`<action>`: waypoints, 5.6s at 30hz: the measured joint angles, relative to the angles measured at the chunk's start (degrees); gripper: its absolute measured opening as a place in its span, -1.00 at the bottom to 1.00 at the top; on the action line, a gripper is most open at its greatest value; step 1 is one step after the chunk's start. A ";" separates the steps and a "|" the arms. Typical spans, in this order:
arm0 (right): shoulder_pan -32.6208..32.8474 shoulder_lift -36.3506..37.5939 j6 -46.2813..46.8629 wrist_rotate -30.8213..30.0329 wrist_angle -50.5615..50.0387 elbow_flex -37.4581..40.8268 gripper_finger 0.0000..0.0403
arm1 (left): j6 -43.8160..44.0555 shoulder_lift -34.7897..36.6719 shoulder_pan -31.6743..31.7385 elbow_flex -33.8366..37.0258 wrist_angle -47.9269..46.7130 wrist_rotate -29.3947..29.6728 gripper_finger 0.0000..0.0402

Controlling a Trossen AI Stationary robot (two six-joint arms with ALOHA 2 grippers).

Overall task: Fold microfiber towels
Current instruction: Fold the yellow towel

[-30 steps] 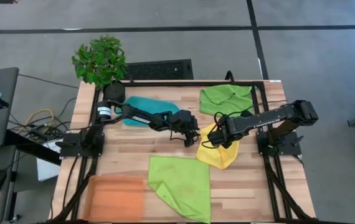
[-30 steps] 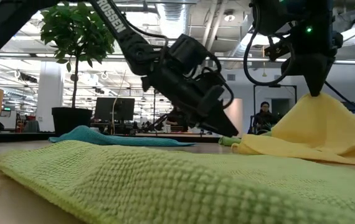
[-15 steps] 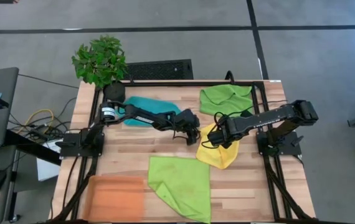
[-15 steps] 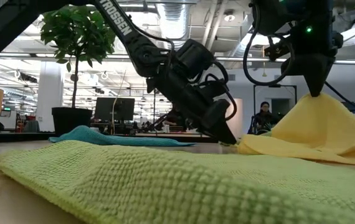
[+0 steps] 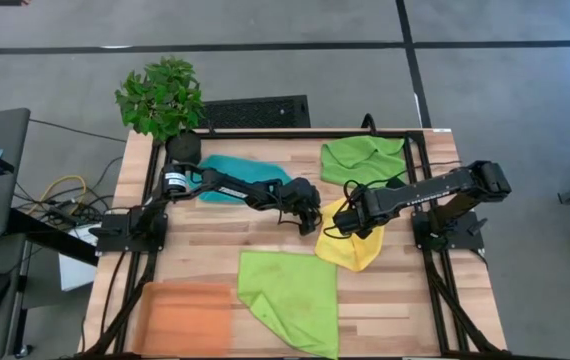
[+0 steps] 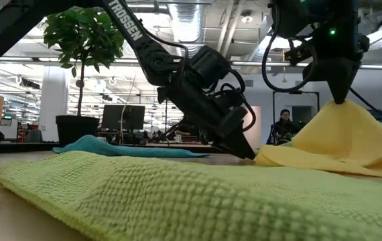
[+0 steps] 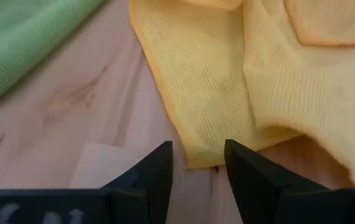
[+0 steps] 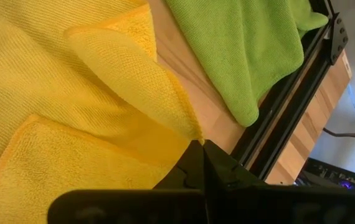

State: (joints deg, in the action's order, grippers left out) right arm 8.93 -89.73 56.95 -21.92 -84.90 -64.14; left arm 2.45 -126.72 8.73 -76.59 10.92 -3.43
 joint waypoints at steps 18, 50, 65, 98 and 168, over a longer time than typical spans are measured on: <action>0.02 0.00 0.00 0.97 0.01 0.00 -0.97 | -3.25 0.11 0.09 -0.64 -2.25 -0.34 -0.98; -3.15 0.02 -2.97 -7.77 0.69 -0.02 -0.90 | -17.28 14.74 -2.76 -0.56 -20.13 26.98 -1.00; -5.16 0.02 -15.45 -6.46 10.50 -0.02 -0.70 | -17.07 14.80 -3.64 -0.56 -20.09 28.10 -1.00; 3.17 0.66 -41.35 -17.81 32.37 0.16 -0.40 | -27.25 22.71 -1.62 -0.60 -26.89 27.72 -1.00; -12.33 0.39 -56.36 -7.95 51.70 8.28 -0.41 | -35.86 36.11 -2.71 -0.56 -28.68 29.70 -1.00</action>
State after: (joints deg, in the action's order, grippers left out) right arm -3.40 -89.34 0.59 -29.87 -33.20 -55.86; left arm -33.41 -90.61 6.02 -77.14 -17.76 26.26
